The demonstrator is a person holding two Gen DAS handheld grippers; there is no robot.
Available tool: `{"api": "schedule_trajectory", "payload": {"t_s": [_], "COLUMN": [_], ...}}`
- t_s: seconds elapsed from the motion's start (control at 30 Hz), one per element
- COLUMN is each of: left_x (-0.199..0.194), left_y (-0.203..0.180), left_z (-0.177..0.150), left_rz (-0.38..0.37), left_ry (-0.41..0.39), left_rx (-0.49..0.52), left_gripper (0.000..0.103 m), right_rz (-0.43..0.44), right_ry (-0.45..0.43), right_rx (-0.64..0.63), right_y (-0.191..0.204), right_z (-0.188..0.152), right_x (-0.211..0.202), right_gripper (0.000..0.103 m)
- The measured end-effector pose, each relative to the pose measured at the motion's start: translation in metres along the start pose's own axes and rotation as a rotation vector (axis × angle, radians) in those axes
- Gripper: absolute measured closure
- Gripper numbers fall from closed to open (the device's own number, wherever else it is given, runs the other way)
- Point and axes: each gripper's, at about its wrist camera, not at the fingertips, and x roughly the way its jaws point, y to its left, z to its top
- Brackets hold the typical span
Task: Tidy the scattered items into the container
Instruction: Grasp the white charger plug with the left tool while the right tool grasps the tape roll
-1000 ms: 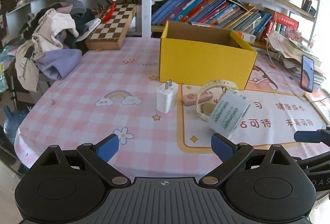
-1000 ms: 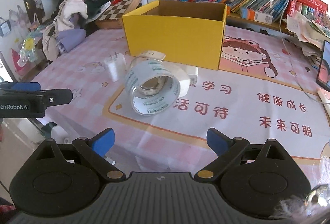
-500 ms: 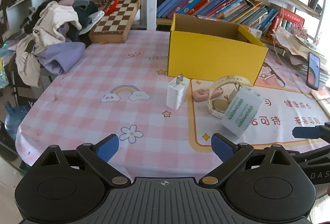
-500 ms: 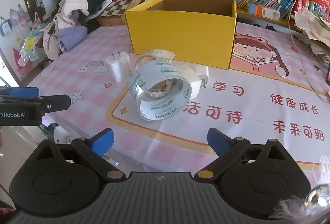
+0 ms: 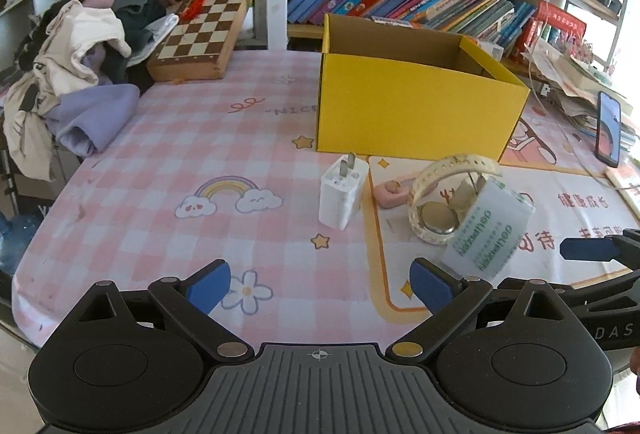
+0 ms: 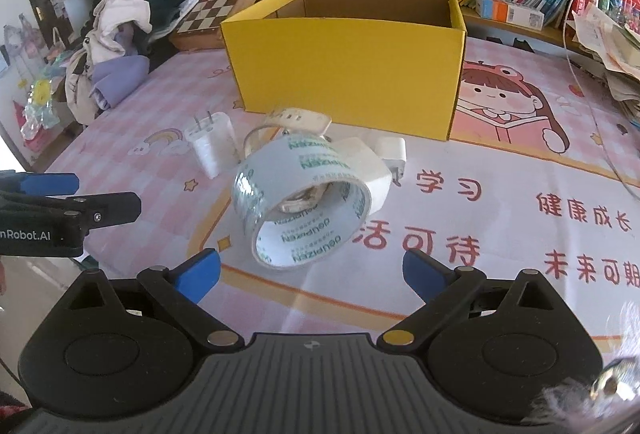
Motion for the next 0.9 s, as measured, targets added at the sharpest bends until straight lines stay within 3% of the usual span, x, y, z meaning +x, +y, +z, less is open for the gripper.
{"api": "schedule_trajectory", "payload": {"t_s": [0.37,0.6,0.9], "left_x": [0.025,0.042,0.061], "left_y": [0.005,0.007,0.007], "left_z": [0.02,0.032,0.04], "left_rz": [-0.044,-0.08,-0.119], "left_ry": [-0.008,0.002,0.025], "left_rx": [0.064,0.102,0.139], "left_gripper": [0.008,0.017,0.022], "right_rz": [-0.004,-0.003,0.015], "right_ry": [0.003,-0.001,0.016], "right_rx": [0.033,0.046,0.031], "right_y": [-0.001,-0.002,0.002], "right_z": [0.016,0.023,0.027], "right_x": [0.023,0.03,0.039], "right_gripper": [0.004,0.004,0.004]}}
